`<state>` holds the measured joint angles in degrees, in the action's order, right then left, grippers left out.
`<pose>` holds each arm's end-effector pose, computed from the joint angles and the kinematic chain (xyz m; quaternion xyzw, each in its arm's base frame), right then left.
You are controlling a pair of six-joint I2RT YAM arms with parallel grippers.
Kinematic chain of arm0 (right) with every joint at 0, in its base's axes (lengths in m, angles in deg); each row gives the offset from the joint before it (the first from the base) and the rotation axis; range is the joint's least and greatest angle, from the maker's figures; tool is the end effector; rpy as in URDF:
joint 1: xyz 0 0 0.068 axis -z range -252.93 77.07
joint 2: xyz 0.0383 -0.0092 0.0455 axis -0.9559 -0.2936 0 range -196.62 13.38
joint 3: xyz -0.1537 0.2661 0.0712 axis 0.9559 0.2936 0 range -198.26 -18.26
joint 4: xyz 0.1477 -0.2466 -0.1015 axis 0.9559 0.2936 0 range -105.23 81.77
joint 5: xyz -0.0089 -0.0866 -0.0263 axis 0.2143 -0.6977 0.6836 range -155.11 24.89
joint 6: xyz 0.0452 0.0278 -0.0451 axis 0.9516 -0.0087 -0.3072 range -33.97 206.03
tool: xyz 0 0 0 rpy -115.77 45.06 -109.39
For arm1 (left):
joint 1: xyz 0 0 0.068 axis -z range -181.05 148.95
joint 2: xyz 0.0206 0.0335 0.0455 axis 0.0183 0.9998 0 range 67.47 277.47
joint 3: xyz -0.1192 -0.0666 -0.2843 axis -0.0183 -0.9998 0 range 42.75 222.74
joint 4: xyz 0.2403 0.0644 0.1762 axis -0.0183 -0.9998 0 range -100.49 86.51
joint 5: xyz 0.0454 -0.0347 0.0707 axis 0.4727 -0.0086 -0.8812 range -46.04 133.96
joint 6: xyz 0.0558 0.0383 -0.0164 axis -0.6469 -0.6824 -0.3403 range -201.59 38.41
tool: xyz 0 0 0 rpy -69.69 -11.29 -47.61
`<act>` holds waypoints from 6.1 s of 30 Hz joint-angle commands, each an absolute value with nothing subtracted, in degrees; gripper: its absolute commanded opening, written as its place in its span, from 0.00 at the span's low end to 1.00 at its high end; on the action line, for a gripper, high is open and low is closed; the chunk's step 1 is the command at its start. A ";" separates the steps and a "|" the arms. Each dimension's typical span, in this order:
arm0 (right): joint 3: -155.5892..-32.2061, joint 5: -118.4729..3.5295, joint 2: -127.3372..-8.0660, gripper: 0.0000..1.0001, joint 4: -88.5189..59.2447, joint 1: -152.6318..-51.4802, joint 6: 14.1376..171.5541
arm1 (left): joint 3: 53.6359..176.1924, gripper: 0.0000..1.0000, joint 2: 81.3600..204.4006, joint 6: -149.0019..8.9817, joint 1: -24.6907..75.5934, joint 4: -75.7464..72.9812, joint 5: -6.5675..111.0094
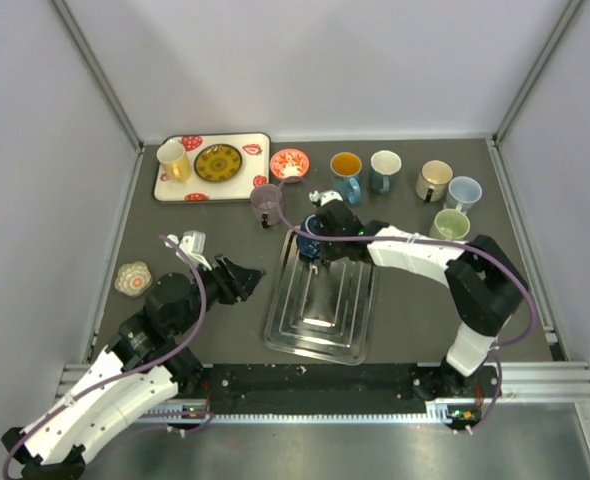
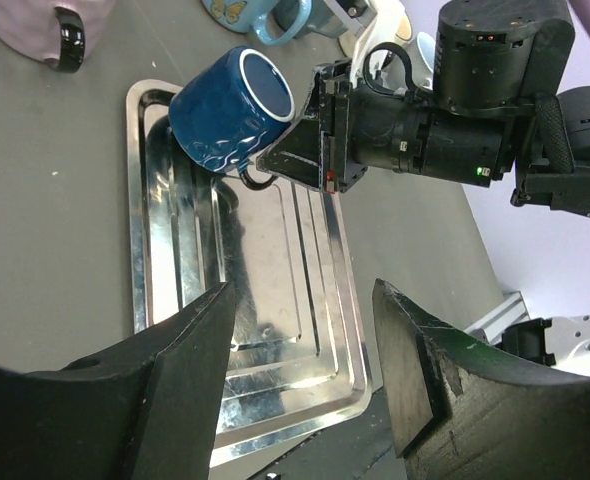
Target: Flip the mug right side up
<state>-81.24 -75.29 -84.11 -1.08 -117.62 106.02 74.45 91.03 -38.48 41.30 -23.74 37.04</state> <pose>0.3052 0.2879 0.2060 -0.1687 0.9171 0.1179 0.3415 0.1115 -0.0924 0.3099 -0.0431 0.7760 -0.3913 0.4928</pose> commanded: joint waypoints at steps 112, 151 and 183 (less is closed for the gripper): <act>-71.44 -82.79 -40.94 0.64 11.32 -124.87 111.78 | 115.09 0.00 144.95 -62.70 21.63 -31.79 40.26; -60.89 -47.62 -39.09 0.73 -45.29 -122.94 134.81 | 81.59 0.00 111.51 -15.94 29.27 29.91 80.70; -64.93 -43.31 -52.71 0.09 -65.07 -118.55 146.76 | 80.28 0.00 110.01 -17.96 30.15 26.84 83.78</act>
